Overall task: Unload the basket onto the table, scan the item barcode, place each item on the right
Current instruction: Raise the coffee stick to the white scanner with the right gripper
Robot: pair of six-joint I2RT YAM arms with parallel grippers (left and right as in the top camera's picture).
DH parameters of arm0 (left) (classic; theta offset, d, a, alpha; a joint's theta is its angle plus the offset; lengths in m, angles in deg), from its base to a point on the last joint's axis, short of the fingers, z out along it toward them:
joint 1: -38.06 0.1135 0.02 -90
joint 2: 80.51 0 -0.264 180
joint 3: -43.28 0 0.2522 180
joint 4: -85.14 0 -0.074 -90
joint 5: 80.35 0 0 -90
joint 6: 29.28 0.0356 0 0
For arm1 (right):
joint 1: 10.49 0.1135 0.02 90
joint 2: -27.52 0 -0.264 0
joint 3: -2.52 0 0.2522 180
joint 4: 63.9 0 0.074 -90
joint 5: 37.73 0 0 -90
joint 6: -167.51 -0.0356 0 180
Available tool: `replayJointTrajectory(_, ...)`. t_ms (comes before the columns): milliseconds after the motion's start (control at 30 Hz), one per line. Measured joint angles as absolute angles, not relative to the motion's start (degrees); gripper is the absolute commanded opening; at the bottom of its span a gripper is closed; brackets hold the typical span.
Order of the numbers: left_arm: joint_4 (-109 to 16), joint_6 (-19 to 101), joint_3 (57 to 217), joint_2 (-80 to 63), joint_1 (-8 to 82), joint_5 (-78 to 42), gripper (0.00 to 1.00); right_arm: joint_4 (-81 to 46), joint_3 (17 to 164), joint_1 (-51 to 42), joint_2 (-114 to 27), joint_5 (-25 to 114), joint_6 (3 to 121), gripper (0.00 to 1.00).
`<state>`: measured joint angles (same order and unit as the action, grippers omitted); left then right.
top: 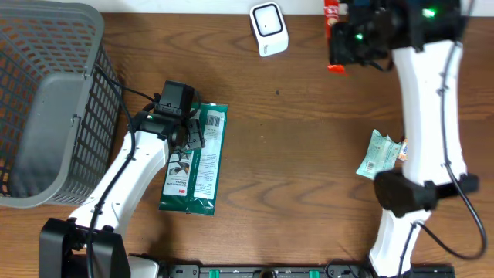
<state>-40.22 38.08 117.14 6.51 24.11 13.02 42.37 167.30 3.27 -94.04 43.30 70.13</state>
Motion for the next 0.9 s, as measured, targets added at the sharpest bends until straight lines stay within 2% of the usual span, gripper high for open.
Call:
replayJointTrajectory(333,-40.2,38.1,117.1,6.5,24.1,13.0,0.71,26.7,167.4,8.5,-108.8,48.7,71.9,0.01)
replayJointTrajectory(900,-40.2,38.1,117.1,6.5,24.1,13.0,0.72,7.7,167.4,9.5,-125.9,53.4,75.9,0.02)
